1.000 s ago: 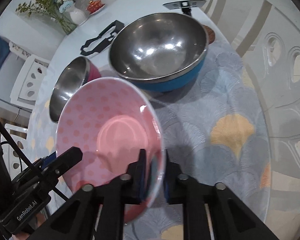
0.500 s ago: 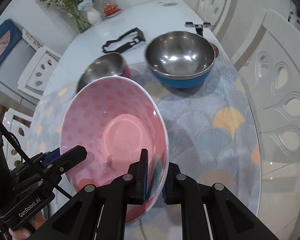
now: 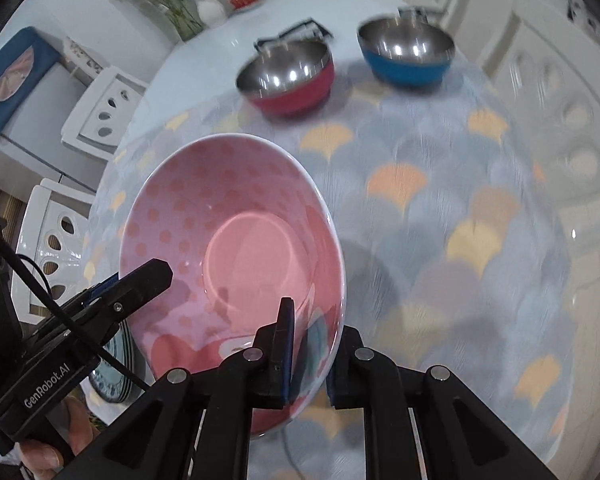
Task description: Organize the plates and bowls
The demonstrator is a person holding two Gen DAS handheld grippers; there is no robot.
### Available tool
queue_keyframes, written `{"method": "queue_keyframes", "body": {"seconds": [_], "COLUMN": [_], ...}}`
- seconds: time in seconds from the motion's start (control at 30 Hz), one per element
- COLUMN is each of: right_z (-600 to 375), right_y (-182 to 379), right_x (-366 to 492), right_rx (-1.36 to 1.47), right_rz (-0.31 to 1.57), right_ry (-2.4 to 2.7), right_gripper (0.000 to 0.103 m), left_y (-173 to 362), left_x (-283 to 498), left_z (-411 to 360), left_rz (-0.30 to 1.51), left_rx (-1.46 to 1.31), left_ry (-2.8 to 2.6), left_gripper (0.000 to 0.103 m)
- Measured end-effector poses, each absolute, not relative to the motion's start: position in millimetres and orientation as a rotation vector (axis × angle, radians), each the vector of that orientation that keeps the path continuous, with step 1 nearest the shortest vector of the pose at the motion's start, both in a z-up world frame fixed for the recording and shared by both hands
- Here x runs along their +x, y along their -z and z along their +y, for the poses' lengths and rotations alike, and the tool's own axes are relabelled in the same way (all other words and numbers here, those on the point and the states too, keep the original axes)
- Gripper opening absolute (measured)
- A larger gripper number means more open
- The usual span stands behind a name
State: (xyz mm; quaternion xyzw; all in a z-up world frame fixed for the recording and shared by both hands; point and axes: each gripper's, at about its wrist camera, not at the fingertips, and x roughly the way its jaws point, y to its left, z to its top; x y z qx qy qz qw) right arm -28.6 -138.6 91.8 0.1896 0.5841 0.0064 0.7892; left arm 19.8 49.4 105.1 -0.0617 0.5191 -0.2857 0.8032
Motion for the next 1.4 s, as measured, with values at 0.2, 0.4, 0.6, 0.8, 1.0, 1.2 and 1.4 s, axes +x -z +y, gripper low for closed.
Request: {"method": "queue_keyframes", "body": {"seconds": [0.2, 0.4, 0.6, 0.8, 1.0, 1.2, 1.4], "right_z": [-126, -127, -127, -132, -140, -137, -121], "right_y": [-65, -51, -52, -54, -79, -118, -185], "right_x": [-51, -67, -77, -85, -94, -104, -106], "right_rx": [0.451, 0.484, 0.49, 0.525, 0.519, 0.503, 0.435], "right_rz": [1.348, 1.382, 1.368, 1.355, 1.319, 1.261, 1.182], "right_ry": [0.062, 0.106, 0.121, 0.132, 0.14, 0.148, 0.116], "right_gripper": [0.012, 0.012, 0.012, 0.012, 0.014, 0.029, 0.049], "left_y": [-76, -58, -57, -61, -78, -103, -118], "left_x": [-5, -15, -22, -25, -23, -18, -16], "left_z": [58, 60, 57, 63, 83, 107, 114], "left_rz": [1.191, 1.244, 1.236, 1.207, 1.156, 1.086, 1.051], "left_rx": [-0.112, -0.148, -0.134, -0.123, -0.135, -0.209, -0.233], "left_ry": [0.626, 0.657, 0.665, 0.657, 0.619, 0.597, 0.602], "left_gripper": [0.023, 0.023, 0.023, 0.024, 0.024, 0.026, 0.026]}}
